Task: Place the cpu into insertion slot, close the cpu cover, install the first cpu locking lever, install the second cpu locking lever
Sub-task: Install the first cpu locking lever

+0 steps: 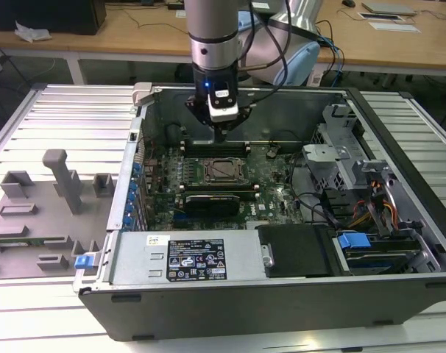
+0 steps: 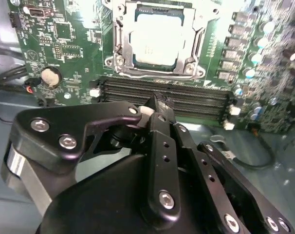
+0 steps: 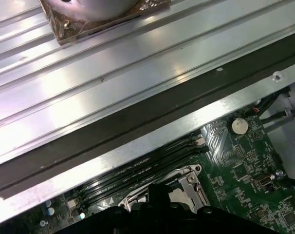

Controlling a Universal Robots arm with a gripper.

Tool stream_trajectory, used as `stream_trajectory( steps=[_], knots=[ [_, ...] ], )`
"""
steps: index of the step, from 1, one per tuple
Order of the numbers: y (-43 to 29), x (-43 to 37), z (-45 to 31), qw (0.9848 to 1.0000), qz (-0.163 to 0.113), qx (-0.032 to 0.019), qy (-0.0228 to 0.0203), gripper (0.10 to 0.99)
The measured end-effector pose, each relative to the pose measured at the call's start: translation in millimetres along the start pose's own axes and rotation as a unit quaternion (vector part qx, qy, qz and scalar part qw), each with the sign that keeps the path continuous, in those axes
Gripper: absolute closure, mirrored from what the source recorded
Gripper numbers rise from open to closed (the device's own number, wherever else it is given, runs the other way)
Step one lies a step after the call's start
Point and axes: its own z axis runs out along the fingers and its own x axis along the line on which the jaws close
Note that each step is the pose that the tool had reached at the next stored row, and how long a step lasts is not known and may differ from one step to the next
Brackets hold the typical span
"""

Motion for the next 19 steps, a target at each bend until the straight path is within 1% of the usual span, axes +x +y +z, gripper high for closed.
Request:
stream_trajectory(
  steps=[1, 3, 5, 7, 8, 9, 11, 12, 14, 15, 17, 19],
  knots=[
    [0.0, 0.0, 0.1, 0.9999, -0.012, 0.0017, 0.0017, 0.98],
    [0.0, 0.0, 0.1, 0.9995, -0.03, 0.0036, 0.0041, 0.98],
    [0.0, 0.0, 0.4, 0.9985, -0.053, 0.0061, 0.0086, 0.98],
    [-0.1, 0.0, 0.6, 0.9976, -0.068, 0.0093, 0.0132, 0.98],
    [-0.1, 0.1, 0.7, 0.9968, -0.076, 0.0165, 0.0178, 0.98],
    [-0.1, 0.1, 0.8, 0.9961, -0.081, 0.0264, 0.0219, 0.98],
    [-0.5, -0.1, 1.1, 0.9954, -0.085, 0.0349, 0.0276, 0.98],
    [-3.0, -1.2, 1.0, 0.995, -0.087, 0.0371, 0.0313, 0.98],
    [-6.3, -4.8, 1.2, 0.9948, -0.089, 0.0377, 0.0335, 0.98],
    [-6.5, -7.2, 1.5, 0.9947, -0.09, 0.0377, 0.0339, 0.98],
    [-5.8, -11.6, 1.9, 0.9943, -0.093, 0.0377, 0.0343, 0.98],
    [-2.8, -20.1, 3.1, 0.9935, -0.102, 0.0373, 0.0349, 0.98]
  ],
)
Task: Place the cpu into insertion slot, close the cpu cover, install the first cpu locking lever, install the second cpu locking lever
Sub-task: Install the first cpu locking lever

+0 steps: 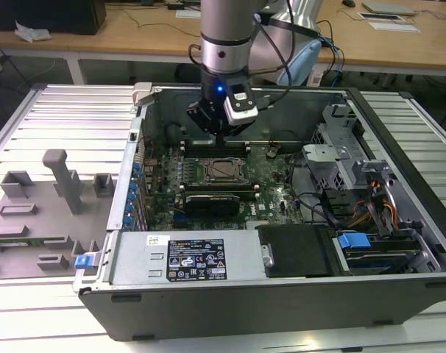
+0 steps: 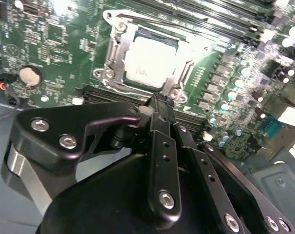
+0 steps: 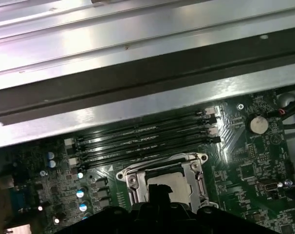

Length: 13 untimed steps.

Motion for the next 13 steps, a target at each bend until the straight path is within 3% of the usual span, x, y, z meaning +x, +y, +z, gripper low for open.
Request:
stream_trajectory(
  steps=[4, 5, 7, 9, 11, 13],
  knots=[
    [1.4, -6.6, 0.6, 0.9997, -0.026, -0.0003, 0.0006, 0.98],
    [1.4, -6.6, 1.5, 0.9986, -0.053, -0.0007, 0.0011, 0.98],
    [1.4, -6.7, 2.3, 0.9973, -0.073, -0.0012, 0.0006, 0.98],
    [1.3, -6.6, 3.3, 0.995, -0.1, -0.0021, -0.0034, 0.98],
    [0.0, -6.1, 3.6, 0.9943, -0.107, -0.003, -0.0074, 0.98],
    [-7.2, -3.5, 3.7, 0.994, -0.109, -0.0033, -0.0087, 0.98]
  ],
)
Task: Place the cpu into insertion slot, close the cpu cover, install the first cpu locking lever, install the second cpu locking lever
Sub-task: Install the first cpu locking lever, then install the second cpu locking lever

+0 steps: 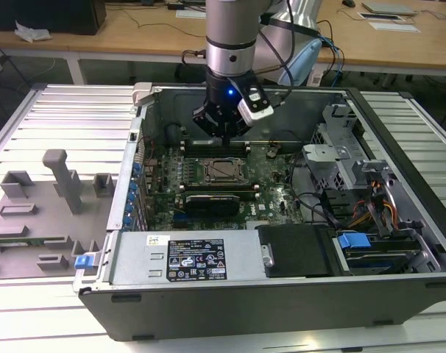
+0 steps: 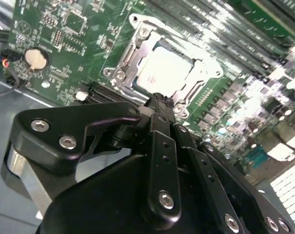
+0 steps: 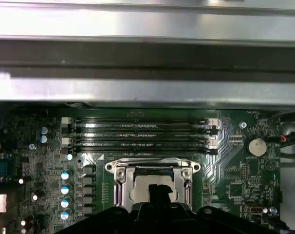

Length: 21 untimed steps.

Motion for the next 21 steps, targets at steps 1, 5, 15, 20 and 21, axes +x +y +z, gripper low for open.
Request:
stream_trajectory(
  steps=[1, 5, 15, 20, 21],
  knots=[
    [-5.2, 1.8, 0.6, 1.0, -0.001, -0.0001, -0.0007, 0.98],
    [-18.4, 2.0, 3.9, 1.0, -0.002, -0.0002, -0.0008, 0.98],
    [-23.1, 0.1, 5.7, 1.0, -0.002, -0.0007, -0.0007, 0.98],
    [-23.1, 0.1, 5.8, 1.0, -0.002, -0.0007, -0.0007, 0.98],
    [-23.1, 0.1, 5.8, 1.0, -0.002, -0.0007, -0.0007, 0.98]
  ],
)
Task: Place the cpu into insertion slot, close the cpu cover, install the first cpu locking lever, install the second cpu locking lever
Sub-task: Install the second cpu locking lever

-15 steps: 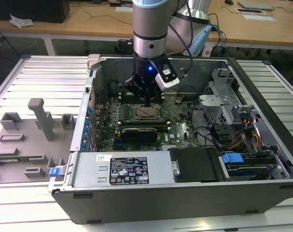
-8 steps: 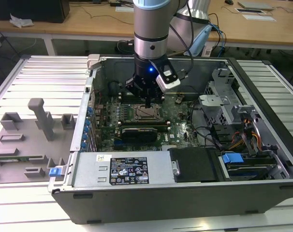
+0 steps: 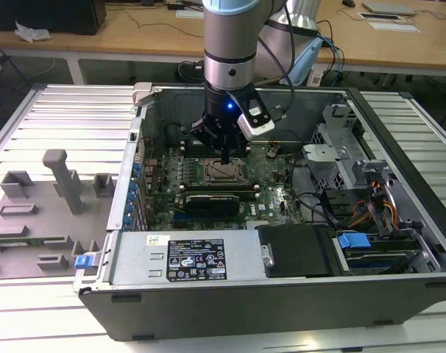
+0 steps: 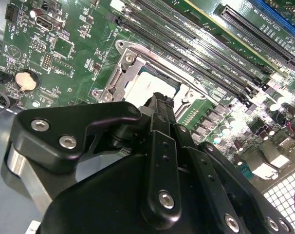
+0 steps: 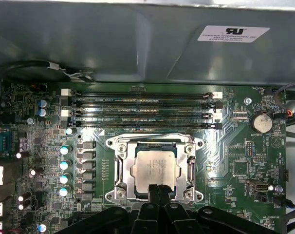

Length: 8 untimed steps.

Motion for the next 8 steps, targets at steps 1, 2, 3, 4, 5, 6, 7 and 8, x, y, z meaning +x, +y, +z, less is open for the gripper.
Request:
stream_trajectory(
  steps=[1, 2, 3, 4, 5, 6, 7, 8],
  knots=[
    [0.0, 0.0, 0.0, 1.0, 0.0, 0.0, 0.0, 0.98],
    [0.0, 0.0, 0.1, 1.0, 0.0, 0.0, 0.0, 0.98],
    [0.0, 0.0, 0.1, 1.0, 0.0, 0.0, 0.0, 0.98],
    [0.1, -0.1, -1.1, 1.0, 0.0, -0.0001, 0.0, 0.98],
    [0.1, -0.2, -5.1, 1.0, 0.0, 0.0, 0.0, 0.98],
    [-0.1, -0.3, -5.8, 1.0, 0.0, 0.0, -0.0001, 0.98],
    [-2.8, -0.3, -6.0, 1.0, 0.0, 0.0, 0.0, 0.98],
    [-5.9, -0.2, -6.1, 1.0, 0.0, 0.0001, 0.0, 0.98]
  ],
)
